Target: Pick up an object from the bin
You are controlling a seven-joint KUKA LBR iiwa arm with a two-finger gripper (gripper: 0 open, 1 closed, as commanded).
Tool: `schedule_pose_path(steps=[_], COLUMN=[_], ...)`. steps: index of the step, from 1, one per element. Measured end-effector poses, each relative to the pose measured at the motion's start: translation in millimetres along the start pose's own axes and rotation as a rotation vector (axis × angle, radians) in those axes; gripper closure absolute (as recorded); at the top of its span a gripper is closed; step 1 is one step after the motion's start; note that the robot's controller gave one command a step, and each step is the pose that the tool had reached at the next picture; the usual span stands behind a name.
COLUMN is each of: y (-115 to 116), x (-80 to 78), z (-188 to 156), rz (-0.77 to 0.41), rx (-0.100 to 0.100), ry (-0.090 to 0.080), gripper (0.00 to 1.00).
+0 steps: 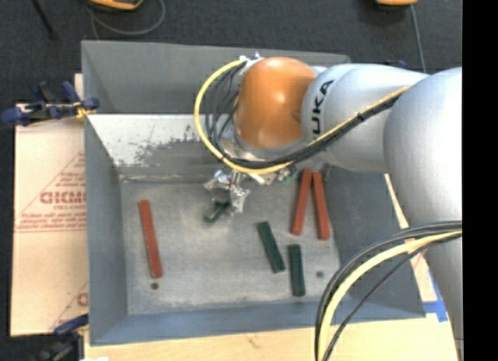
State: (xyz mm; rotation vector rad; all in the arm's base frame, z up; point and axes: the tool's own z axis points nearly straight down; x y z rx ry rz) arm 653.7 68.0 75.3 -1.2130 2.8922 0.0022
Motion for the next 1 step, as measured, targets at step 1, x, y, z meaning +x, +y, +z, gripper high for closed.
schedule_pose_path(steps=[1], y=[-9.4], x=[21.2], z=[-160.3], rz=[-0.344], rx=[0.008], ry=[-0.002], gripper=[1.00])
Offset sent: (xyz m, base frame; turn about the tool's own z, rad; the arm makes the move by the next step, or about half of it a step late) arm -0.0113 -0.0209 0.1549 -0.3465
